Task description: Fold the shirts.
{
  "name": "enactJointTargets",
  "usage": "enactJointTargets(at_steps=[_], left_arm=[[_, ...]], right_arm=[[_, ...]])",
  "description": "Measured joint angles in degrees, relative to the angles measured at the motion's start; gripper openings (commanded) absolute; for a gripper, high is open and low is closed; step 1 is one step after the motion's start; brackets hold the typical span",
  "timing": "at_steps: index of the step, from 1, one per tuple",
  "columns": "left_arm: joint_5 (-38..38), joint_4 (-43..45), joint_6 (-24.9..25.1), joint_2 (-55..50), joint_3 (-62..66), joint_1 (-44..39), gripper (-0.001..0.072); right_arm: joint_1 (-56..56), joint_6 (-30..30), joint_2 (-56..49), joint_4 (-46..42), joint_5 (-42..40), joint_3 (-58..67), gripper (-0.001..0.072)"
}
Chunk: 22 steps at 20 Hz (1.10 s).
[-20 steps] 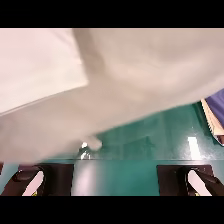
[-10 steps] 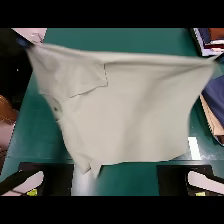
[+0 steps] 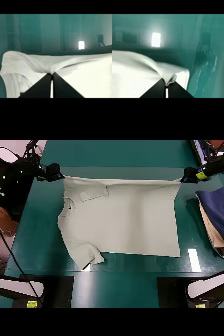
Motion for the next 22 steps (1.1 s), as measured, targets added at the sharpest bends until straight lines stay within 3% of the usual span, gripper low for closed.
enactJointTargets(at_steps=[4,11,12,13,15,22], left_arm=[[-4.6,2.4,1.5,-1.1,0.4,-0.1,0.0021],[-7.1,10.7,2.0,-1.1,-8.5,-2.0,0.0032],[-7.0,11.1,2.0,-1.1,-10.0,-2.1,0.0271],[-7.0,11.6,1.9,-1.1,-11.1,-2.2,0.0527],[-7.8,12.2,0.6,-0.9,-12.5,-2.0,0.0418],[-14.6,16.1,-1.0,12.9,-21.0,0.0,0.042]], right_arm=[[0.2,0.0,0.0,-0.2,0.6,-1.2,0.0016],[2.7,-0.1,6.4,-1.5,-4.8,-20.0,0.0031],[3.0,0.0,7.2,-1.6,-6.0,-22.3,0.0253],[3.3,0.3,7.8,-1.6,-7.0,-24.2,0.042],[3.4,0.8,9.2,-1.6,-8.4,-26.9,0.042],[-1.0,1.0,20.6,-1.6,-7.1,-35.3,0.042]])
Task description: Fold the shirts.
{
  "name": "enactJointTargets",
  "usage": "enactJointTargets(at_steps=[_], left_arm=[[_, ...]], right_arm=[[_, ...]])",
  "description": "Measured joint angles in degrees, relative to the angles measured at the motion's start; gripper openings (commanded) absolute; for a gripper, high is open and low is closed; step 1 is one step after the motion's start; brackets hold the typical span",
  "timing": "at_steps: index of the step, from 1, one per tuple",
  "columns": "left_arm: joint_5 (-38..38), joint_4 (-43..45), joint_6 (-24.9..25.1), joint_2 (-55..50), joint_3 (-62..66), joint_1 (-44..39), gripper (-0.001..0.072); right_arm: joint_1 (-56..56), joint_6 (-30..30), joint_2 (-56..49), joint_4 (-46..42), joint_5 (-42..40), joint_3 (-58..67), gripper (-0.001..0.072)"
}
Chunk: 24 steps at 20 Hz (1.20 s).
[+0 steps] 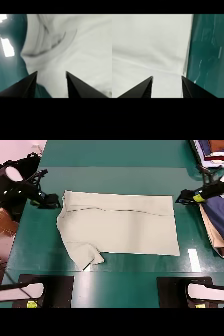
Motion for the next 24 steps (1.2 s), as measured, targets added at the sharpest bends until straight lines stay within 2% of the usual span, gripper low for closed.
enactJointTargets(at_steps=[8,12,17,18,19,24], left_arm=[[-0.5,-8.3,-2.4,22.1,-31.2,0.2,0.0419],[2.5,-12.9,-2.8,25.7,-41.1,0.2,0.0419],[7.8,-16.0,-2.8,26.8,-47.2,0.2,0.0412],[8.7,-16.2,-2.8,26.8,-47.8,0.2,0.0198],[9.8,-16.5,-2.8,26.9,-48.3,0.2,0.0033],[10.8,-17.1,-2.5,27.0,-46.7,0.2,0.0022]], right_arm=[[-3.7,-0.2,14.1,0.4,-2.8,-14.2,0.042],[-4.0,-0.3,16.2,0.4,-3.1,-16.5,0.042],[-4.1,-0.4,16.8,0.5,-2.3,-17.2,0.0419],[-4.1,-0.4,16.9,0.5,-2.2,-17.2,0.0419],[-4.1,-0.4,16.9,0.5,-2.1,-17.2,0.0419],[-4.7,-2.0,17.1,0.1,2.2,-18.3,0.0419]])
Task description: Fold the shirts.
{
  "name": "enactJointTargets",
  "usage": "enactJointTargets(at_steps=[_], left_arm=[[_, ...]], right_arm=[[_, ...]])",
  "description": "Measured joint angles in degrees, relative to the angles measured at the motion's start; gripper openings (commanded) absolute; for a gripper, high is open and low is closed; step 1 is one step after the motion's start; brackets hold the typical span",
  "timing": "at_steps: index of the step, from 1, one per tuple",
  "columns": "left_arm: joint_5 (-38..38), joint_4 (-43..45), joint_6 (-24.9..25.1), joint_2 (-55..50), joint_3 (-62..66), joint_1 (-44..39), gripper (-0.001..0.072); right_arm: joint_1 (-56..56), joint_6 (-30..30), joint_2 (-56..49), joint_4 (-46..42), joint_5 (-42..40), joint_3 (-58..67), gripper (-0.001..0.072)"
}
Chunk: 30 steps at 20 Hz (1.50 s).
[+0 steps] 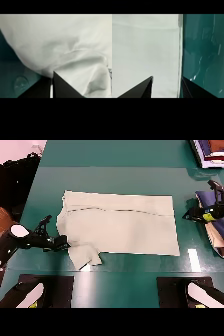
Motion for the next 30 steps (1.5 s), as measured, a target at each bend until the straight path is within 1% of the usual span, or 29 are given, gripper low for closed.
enactJointTargets(at_steps=[5,8,13,14,15,16,17,18,21,23,25,27,30], left_arm=[[-3.6,-0.2,1.5,0.0,4.7,0.0,0.0022],[-3.7,-0.2,1.9,0.0,5.9,0.0,0.0022],[-3.2,-0.3,2.2,0.0,6.5,0.0,0.0023],[-3.0,-0.3,2.2,0.0,6.6,0.0,0.0023],[-3.0,-0.3,2.2,0.0,6.6,0.0,0.0022],[-3.0,-0.2,2.2,0.0,6.6,0.0,0.0022],[-3.0,-0.2,2.2,0.0,6.6,0.0,0.0022],[-3.2,-0.2,2.2,0.0,6.6,0.0,0.0022],[-4.7,0.4,2.2,0.7,6.6,0.0,0.0021],[-5.7,1.9,2.1,2.9,6.7,0.0,0.0021],[-7.7,4.4,0.7,6.4,6.7,0.0,0.0021],[-11.3,6.2,-0.7,10.6,6.7,0.0,0.0021],[-19.1,6.7,-2.8,16.2,7.8,0.0,0.0021]], right_arm=[[-5.9,-1.8,1.2,-0.3,3.7,-9.2,0.0421],[-10.4,-2.8,1.6,0.0,5.6,-16.2,0.042],[-13.1,-5.1,1.8,1.7,6.5,-23.9,0.0405],[-13.3,-5.5,1.8,2.5,6.5,-24.6,0.0345],[-13.4,-6.0,1.8,3.3,6.5,-25.1,0.0249],[-13.5,-6.5,1.8,4.1,6.5,-25.5,0.0173],[-13.6,-7.1,1.8,4.6,6.4,-25.7,0.0123],[-13.6,-7.8,1.8,5.1,6.4,-25.9,0.0018],[-13.7,-9.6,1.8,5.8,6.5,-26.2,0.0017],[-13.7,-10.3,2.2,5.9,7.0,-26.2,0.0017],[-13.7,-10.7,4.0,5.9,7.8,-26.2,0.0017],[-13.8,-10.8,7.3,4.8,9.3,-25.6,0.0017],[-13.8,-10.1,13.3,1.6,13.1,-22.3,0.0017]])
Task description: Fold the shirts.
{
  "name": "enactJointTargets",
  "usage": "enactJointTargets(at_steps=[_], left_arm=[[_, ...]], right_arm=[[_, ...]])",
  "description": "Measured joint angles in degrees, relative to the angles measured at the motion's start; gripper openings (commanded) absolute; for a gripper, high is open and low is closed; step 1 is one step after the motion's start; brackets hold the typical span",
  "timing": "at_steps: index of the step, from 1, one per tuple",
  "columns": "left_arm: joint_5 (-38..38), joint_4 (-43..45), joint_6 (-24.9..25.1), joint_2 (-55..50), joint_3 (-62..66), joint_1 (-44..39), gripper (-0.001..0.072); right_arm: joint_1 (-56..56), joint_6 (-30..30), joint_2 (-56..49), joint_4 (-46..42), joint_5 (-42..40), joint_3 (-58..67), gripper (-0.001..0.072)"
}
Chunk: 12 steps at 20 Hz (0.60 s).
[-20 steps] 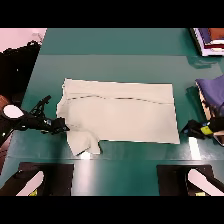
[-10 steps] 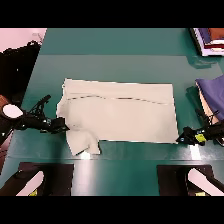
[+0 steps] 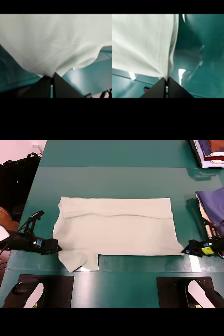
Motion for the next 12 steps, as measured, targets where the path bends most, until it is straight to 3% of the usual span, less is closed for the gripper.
enactJointTargets(at_steps=[4,8,12], left_arm=[[-3.6,-0.8,-1.0,2.4,6.0,0.0,0.0021],[3.3,-1.0,1.0,-2.8,11.3,0.0,0.0022],[12.7,-1.0,4.2,-15.1,14.9,0.0,0.0023]], right_arm=[[1.3,3.0,3.2,-1.8,3.0,8.0,0.0017],[8.9,4.2,-3.5,-2.5,0.7,17.0,0.0017],[17.2,5.8,-16.0,-2.7,-5.4,27.5,0.0018]])
